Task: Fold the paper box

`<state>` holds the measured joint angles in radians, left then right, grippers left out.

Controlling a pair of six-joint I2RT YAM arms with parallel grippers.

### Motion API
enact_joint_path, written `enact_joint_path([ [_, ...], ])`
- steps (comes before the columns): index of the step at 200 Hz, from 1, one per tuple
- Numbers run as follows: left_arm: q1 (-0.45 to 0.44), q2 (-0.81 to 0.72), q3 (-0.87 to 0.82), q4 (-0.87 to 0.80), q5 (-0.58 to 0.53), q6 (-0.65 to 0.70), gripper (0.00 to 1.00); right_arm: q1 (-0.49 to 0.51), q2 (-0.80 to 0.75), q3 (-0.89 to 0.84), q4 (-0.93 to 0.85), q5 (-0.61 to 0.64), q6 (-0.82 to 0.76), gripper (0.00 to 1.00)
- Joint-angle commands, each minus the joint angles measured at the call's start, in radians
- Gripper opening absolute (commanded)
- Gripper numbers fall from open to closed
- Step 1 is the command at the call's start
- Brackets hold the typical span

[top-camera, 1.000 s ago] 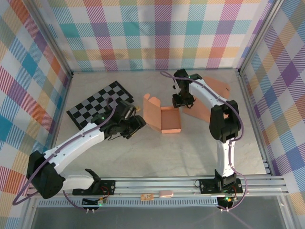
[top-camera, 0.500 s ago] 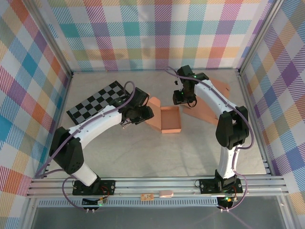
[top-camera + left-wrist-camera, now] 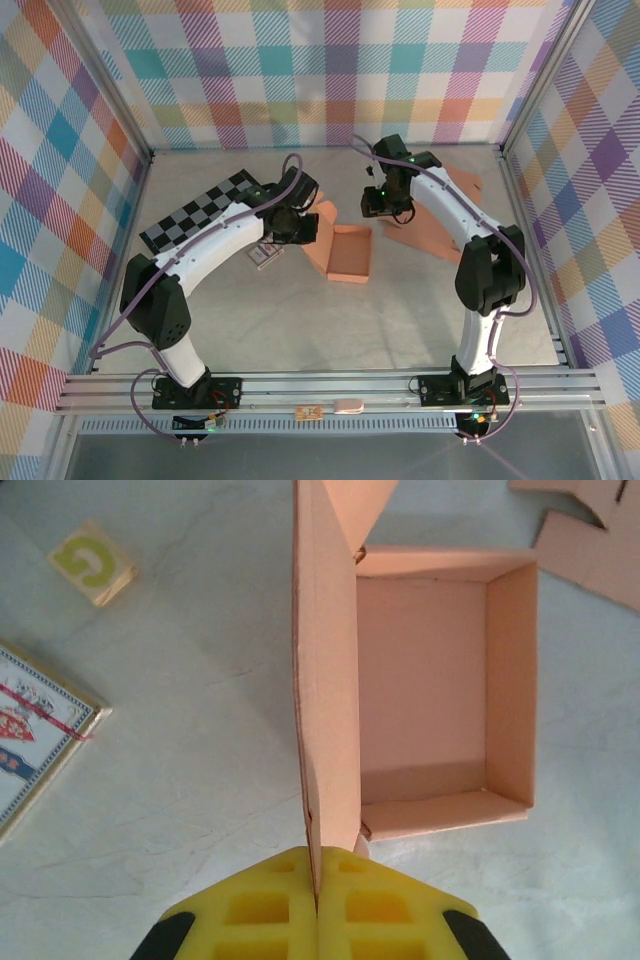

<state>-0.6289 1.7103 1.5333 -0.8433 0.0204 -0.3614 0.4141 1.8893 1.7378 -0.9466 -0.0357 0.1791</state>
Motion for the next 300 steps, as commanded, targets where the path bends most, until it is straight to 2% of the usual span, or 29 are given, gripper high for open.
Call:
enact_joint_path([
  [1, 0.023, 0.036, 0.076, -0.113, 0.073, 0.221, 0.00, 0.007, -0.079, -0.028, 0.034, -0.130, -0.031, 0.37],
  [21, 0.024, 0.060, 0.121, -0.158, 0.143, 0.368, 0.00, 0.010, -0.126, -0.099, 0.093, -0.180, -0.054, 0.38],
  [43, 0.020, 0.072, 0.143, -0.189, 0.223, 0.467, 0.00, 0.015, -0.189, -0.203, 0.189, -0.211, -0.081, 0.39],
  [74, -0.005, 0.071, 0.165, -0.250, 0.108, 0.577, 0.00, 0.042, -0.260, -0.340, 0.299, -0.163, -0.151, 0.40],
  [100, -0.006, 0.048, 0.162, -0.240, 0.035, 0.672, 0.00, 0.046, -0.324, -0.466, 0.393, -0.214, -0.286, 0.47],
  [126, -0.006, 0.060, 0.177, -0.239, 0.024, 0.763, 0.00, 0.044, -0.364, -0.558, 0.467, -0.256, -0.448, 0.55],
  [139, -0.005, 0.071, 0.194, -0.243, 0.021, 0.794, 0.00, 0.041, -0.348, -0.547, 0.444, -0.271, -0.518, 0.59],
  [164, 0.000, 0.076, 0.214, -0.227, 0.051, 0.854, 0.00, 0.008, -0.282, -0.472, 0.358, -0.346, -0.585, 0.61],
  [228, 0.017, 0.104, 0.238, -0.231, 0.137, 0.913, 0.00, -0.018, -0.163, -0.311, 0.272, -0.330, -0.640, 0.59],
  [260, 0.017, 0.114, 0.243, -0.220, 0.122, 0.917, 0.00, -0.019, -0.092, -0.206, 0.171, -0.371, -0.683, 0.54],
  [300, 0.016, 0.123, 0.251, -0.212, 0.129, 0.913, 0.00, -0.017, -0.075, -0.207, 0.165, -0.391, -0.685, 0.47],
])
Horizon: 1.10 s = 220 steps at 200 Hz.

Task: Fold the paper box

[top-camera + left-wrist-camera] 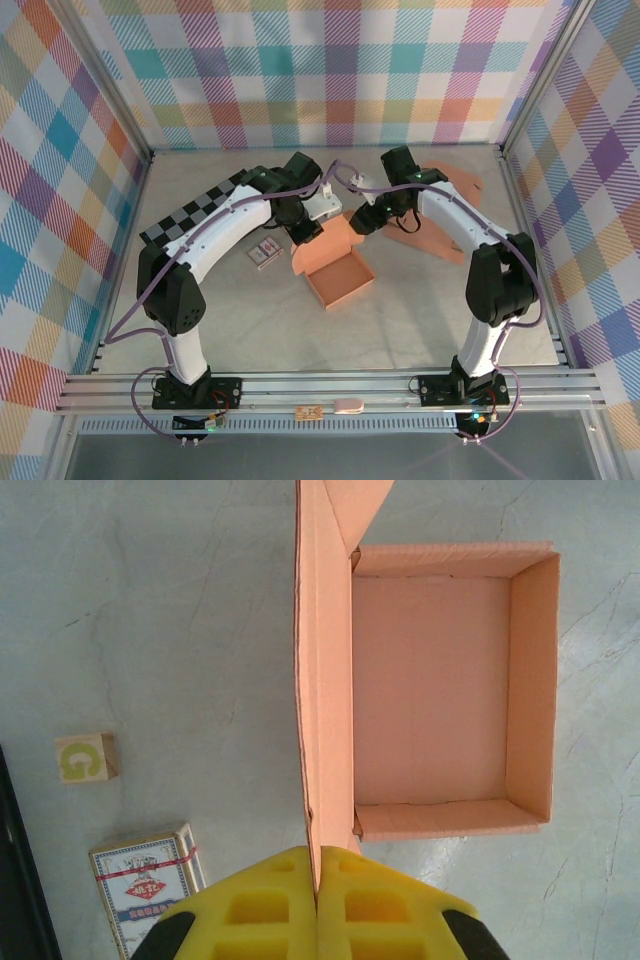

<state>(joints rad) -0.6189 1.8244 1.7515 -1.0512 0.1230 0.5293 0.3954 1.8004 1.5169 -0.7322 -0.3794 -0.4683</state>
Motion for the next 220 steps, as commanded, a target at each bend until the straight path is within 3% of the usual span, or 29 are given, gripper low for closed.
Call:
enact_joint_path([
  [1, 0.006, 0.009, 0.032, -0.004, 0.027, 0.023, 0.00, 0.002, 0.014, 0.013, -0.049, -0.048, -0.038, 0.47],
  [40, 0.008, 0.012, 0.029, 0.005, 0.030, 0.017, 0.00, 0.006, 0.030, 0.032, -0.037, -0.045, -0.035, 0.43],
  [105, 0.005, 0.013, 0.035, 0.029, 0.014, -0.009, 0.01, 0.029, 0.047, 0.045, -0.037, -0.013, -0.033, 0.19],
  [125, 0.000, 0.009, 0.028, 0.055, -0.014, -0.025, 0.10, 0.034, 0.049, 0.042, -0.034, -0.005, -0.022, 0.09],
  [141, -0.004, -0.008, 0.014, 0.098, -0.062, -0.057, 0.23, 0.035, 0.046, 0.031, -0.024, 0.006, -0.010, 0.00],
  [184, 0.012, -0.138, -0.088, 0.252, -0.147, -0.246, 0.46, 0.036, -0.030, -0.060, 0.078, 0.070, 0.038, 0.00],
  [220, 0.115, -0.263, -0.204, 0.230, -0.113, -0.418, 0.50, 0.035, -0.077, -0.113, 0.112, 0.094, 0.052, 0.00],
])
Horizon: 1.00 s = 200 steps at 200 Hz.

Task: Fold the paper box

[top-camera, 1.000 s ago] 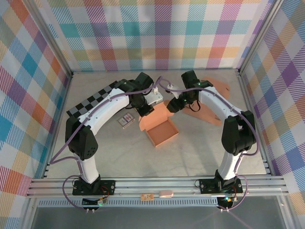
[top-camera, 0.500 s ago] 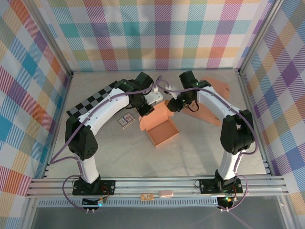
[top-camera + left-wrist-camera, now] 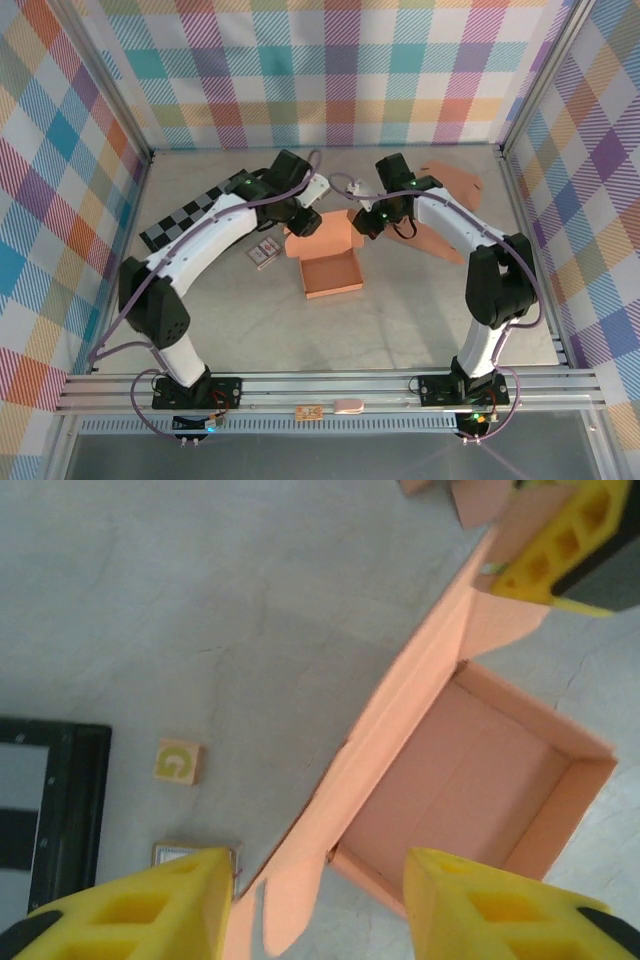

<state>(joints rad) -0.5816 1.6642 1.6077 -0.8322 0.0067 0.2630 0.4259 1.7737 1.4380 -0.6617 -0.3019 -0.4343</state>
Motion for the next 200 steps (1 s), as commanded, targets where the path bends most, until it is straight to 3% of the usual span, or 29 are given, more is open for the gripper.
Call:
enact_joint_path([
  [1, 0.083, -0.105, -0.064, 0.011, 0.007, -0.154, 0.50, 0.005, -0.052, -0.036, 0.043, 0.016, 0.020, 0.00],
  [27, 0.169, -0.118, -0.109, -0.012, 0.155, -0.144, 0.49, 0.005, -0.071, -0.060, 0.065, 0.016, 0.030, 0.00],
  [58, 0.174, -0.052, -0.091, -0.072, 0.306, -0.049, 0.48, 0.005, -0.070, -0.051, 0.059, 0.012, 0.032, 0.00],
  [79, 0.174, -0.011, -0.081, -0.100, 0.350, -0.021, 0.47, 0.005, -0.064, -0.044, 0.053, 0.012, 0.039, 0.00],
  [138, 0.142, 0.035, -0.114, -0.106, 0.356, 0.013, 0.46, 0.006, -0.068, -0.060, 0.063, 0.006, 0.057, 0.00],
  [200, 0.131, 0.082, -0.117, -0.052, 0.338, -0.013, 0.35, 0.007, -0.066, -0.053, 0.065, 0.008, 0.072, 0.00],
])
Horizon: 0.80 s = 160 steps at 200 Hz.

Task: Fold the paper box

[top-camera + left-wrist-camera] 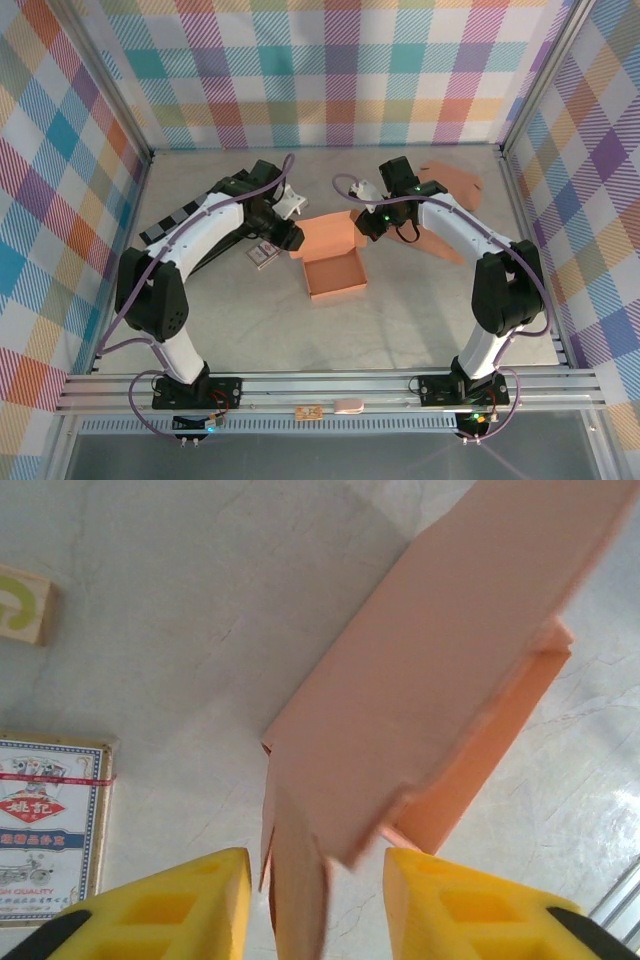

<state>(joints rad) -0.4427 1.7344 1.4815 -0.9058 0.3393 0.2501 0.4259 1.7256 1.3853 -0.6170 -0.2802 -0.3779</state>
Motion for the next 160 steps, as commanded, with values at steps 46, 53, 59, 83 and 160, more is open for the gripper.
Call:
enact_joint_path([
  [46, -0.036, 0.054, 0.047, -0.007, -0.025, -0.005, 0.15, 0.009, -0.017, -0.003, 0.031, -0.016, 0.037, 0.00],
  [53, -0.040, 0.059, 0.053, -0.009, -0.035, -0.013, 0.13, 0.008, -0.015, -0.002, 0.031, -0.014, 0.038, 0.00],
  [59, -0.042, 0.063, 0.056, -0.011, -0.043, -0.019, 0.11, 0.009, -0.016, -0.002, 0.029, -0.014, 0.041, 0.00],
  [83, -0.051, 0.071, 0.072, -0.008, -0.095, -0.063, 0.06, 0.013, -0.018, 0.005, 0.028, -0.006, 0.055, 0.00],
  [160, -0.075, 0.153, 0.225, -0.008, -0.274, -0.370, 0.01, 0.059, -0.002, 0.019, 0.099, 0.212, 0.389, 0.00],
])
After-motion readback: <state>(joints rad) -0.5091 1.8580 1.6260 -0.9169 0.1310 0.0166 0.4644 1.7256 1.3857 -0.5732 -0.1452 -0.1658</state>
